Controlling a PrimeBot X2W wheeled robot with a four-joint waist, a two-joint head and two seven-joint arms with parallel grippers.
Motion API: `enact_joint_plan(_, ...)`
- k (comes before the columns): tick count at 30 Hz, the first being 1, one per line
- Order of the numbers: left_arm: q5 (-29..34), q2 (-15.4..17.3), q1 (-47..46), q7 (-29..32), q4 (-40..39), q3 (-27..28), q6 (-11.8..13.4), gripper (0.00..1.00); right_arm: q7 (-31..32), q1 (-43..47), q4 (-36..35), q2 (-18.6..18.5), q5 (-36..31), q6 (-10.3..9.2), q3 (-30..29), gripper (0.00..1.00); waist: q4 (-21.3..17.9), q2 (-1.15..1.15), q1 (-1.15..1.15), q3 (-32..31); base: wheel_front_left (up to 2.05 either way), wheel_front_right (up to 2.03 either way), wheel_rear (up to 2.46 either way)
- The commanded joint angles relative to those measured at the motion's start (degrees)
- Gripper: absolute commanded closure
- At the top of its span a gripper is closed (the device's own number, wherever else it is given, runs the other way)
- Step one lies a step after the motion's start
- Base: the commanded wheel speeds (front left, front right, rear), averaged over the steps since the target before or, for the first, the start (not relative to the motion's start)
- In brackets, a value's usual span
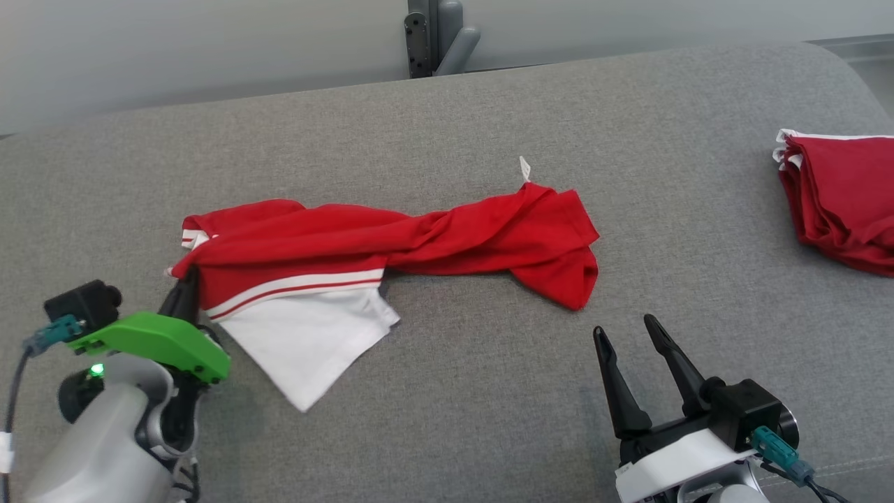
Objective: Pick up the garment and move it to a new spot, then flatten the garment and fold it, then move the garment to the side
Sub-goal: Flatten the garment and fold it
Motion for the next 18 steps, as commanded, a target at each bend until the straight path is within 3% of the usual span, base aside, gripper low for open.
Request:
enact_joint_plan(1,0.1,2.0,0.7,0.8,-0.9,0.4,0.8,1.00,0.0,0.6,-0.1,-0.1,0.0,-0.07,-0.1,0.00,0.4,0.00,0.00,-0.2,0.00,0.00,0.00)
enact_joint_plan(9,-1.8,8.7,3.0,6.5,-5.4,1.7,3.9,1.00,0.0,0.9,0.1,-0.7,0.1,-0.07,-0.1,0.00,0.2,0.00,0.00,-0.2,0.00,0.00,0.00)
enact_joint_plan(18,1.4,10.9,3.4,5.3,-6.2,0.9,7.1,1.00,0.0,1.0,1.4,-1.2,0.9,-0.07,0.3,0.00,0.7,0.00,0.00,0.4,0.00,0.00,0.00)
